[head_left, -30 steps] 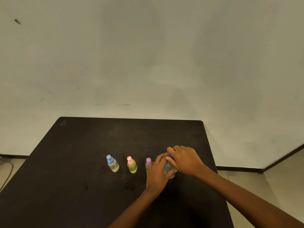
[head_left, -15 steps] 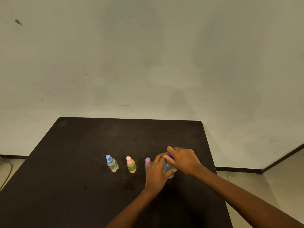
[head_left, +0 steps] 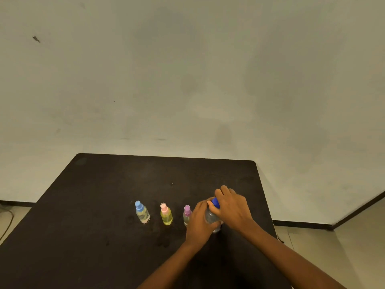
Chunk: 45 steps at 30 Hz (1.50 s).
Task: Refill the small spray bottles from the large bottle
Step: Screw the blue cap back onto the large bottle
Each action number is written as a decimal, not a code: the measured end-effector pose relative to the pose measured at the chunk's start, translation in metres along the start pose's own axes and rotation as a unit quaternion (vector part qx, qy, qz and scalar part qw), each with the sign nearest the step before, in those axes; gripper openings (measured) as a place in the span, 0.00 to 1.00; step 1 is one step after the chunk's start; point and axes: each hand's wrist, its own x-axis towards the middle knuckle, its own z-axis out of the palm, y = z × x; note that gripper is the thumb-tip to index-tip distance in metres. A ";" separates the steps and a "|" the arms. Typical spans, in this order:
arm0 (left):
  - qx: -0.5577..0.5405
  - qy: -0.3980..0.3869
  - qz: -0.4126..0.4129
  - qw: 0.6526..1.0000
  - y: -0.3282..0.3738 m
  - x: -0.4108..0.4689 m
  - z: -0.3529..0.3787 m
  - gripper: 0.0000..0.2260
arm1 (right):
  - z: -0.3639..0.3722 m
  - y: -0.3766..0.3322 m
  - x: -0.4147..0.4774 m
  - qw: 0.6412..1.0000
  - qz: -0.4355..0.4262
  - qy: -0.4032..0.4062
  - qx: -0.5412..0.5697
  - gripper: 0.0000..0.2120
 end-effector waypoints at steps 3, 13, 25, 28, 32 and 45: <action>-0.026 0.003 -0.005 1.000 0.000 0.001 0.003 0.22 | -0.002 0.001 0.000 1.000 0.016 0.000 0.020 0.19; -0.066 0.005 -0.027 0.997 -0.009 0.004 0.005 0.35 | 0.000 -0.001 -0.003 0.993 0.032 0.029 0.110 0.23; -0.118 -0.044 -0.127 0.984 -0.045 -0.027 0.004 0.33 | 0.055 0.002 -0.045 0.795 0.214 0.027 0.567 0.20; -0.122 -0.069 -0.089 0.986 -0.040 -0.025 0.007 0.30 | 0.056 0.000 -0.046 0.787 0.204 -0.031 0.582 0.30; -0.113 -0.104 -0.066 0.986 -0.037 -0.020 0.012 0.27 | 0.059 -0.002 -0.040 0.782 0.237 -0.031 0.576 0.36; 0.044 0.093 -0.239 0.966 -0.071 -0.008 -0.014 0.27 | 0.056 -0.008 -0.036 0.781 0.267 -0.038 0.564 0.39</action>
